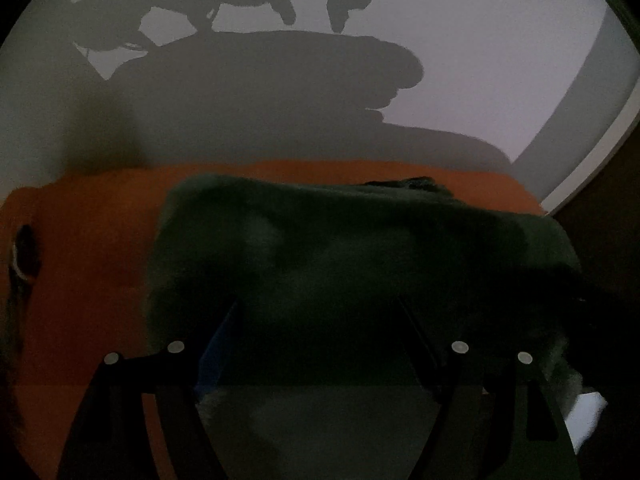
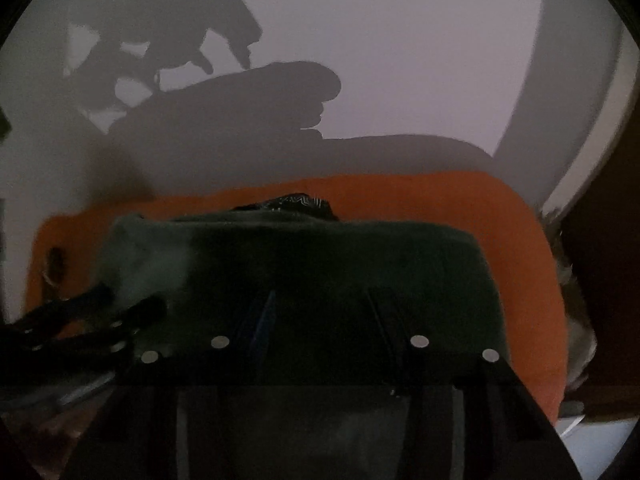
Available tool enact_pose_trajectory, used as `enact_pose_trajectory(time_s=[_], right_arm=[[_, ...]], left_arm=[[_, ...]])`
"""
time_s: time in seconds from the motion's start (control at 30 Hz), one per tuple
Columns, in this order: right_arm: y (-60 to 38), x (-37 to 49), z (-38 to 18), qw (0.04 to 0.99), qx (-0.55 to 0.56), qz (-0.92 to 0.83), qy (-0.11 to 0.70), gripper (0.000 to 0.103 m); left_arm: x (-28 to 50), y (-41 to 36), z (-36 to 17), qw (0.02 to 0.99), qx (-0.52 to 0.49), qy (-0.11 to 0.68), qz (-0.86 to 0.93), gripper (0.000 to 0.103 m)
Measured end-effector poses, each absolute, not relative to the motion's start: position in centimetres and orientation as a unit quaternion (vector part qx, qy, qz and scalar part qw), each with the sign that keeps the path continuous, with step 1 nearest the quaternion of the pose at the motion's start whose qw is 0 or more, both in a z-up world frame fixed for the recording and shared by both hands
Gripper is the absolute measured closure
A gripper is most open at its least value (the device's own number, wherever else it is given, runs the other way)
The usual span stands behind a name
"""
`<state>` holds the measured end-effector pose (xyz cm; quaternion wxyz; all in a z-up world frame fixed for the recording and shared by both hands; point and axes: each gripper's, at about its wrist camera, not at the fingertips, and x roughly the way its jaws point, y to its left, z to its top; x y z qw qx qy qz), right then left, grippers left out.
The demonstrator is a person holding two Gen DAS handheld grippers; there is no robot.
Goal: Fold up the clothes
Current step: 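Carry the folded fleece with both grippers and lower it onto the garment stack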
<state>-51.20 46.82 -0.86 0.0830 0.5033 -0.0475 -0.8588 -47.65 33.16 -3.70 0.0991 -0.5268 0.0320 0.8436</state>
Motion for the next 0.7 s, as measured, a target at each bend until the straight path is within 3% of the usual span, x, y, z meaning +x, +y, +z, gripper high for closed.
enact_pose_trajectory(time_s=[0.13,0.4,0.53,0.63,0.7], right_arm=[[45.9,-50.9,-4.1,0.086,0.537,-0.839,-0.013,0.058],[41.6,-49.2,1.4,0.07,0.558,-0.827,-0.021,0.058],[38.8,-48.5,3.7,0.056,0.582,-0.811,-0.029,0.058],[37.3,-47.2,5.9,0.044,0.576,-0.815,-0.039,0.054],[36.6,-46.3,6.9,0.04,0.569,-0.821,-0.04,0.045]], left_arm=[[-47.1,30.6,-3.1,0.093,-0.541,0.018,0.836,0.025],[-45.5,27.7,-1.0,0.099,-0.583,0.007,0.806,0.025],[-44.5,25.9,2.7,0.124,-0.589,0.011,0.798,0.025],[-43.8,24.4,5.4,0.14,-0.567,0.038,0.811,0.025],[-42.5,22.6,7.4,0.144,-0.554,0.052,0.818,0.025]])
